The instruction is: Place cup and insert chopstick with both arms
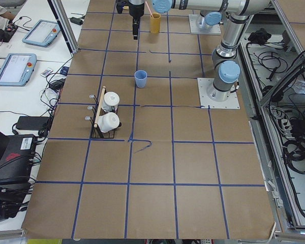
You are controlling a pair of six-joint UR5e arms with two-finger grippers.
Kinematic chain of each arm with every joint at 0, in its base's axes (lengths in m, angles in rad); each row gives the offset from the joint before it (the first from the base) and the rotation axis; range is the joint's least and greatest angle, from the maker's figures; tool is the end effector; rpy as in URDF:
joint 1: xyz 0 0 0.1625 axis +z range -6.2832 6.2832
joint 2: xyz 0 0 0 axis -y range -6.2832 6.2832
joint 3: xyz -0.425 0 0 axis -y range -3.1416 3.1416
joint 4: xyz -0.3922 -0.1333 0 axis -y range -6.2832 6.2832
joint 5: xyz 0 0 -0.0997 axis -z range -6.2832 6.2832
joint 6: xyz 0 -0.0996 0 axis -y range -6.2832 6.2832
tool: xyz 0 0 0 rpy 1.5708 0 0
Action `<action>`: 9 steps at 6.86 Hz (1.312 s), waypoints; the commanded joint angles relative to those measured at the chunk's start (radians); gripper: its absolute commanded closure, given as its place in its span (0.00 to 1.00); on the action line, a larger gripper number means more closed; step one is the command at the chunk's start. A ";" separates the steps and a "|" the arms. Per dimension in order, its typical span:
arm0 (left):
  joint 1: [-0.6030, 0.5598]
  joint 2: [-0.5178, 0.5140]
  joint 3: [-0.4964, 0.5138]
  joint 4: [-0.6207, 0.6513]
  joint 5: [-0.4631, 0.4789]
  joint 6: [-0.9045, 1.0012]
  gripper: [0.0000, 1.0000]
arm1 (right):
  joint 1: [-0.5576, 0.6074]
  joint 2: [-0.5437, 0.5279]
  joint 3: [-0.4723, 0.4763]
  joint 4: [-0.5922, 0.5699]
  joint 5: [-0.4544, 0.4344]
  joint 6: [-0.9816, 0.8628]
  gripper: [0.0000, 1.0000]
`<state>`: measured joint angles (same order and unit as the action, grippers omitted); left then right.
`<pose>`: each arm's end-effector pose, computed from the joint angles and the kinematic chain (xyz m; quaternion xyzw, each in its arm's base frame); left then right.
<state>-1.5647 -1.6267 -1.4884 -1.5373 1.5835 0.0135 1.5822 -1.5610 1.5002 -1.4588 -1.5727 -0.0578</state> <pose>-0.1289 -0.5221 0.5038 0.0035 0.9995 -0.0299 0.0066 0.1387 -0.4886 0.5067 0.0346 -0.9991 -0.0256 0.0004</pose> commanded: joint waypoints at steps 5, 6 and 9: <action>-0.001 0.001 -0.015 0.016 0.000 0.005 0.00 | -0.001 -0.004 0.000 0.000 -0.001 0.001 0.00; -0.002 0.001 -0.015 0.016 0.001 0.006 0.00 | 0.001 -0.005 0.002 0.000 -0.001 0.001 0.00; -0.003 -0.001 -0.013 0.022 0.000 0.006 0.00 | -0.001 -0.013 0.012 0.000 -0.001 0.000 0.00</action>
<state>-1.5672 -1.6264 -1.5031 -1.5172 1.5832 0.0199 1.5818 -1.5688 1.5088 -1.4588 -1.5739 -0.0571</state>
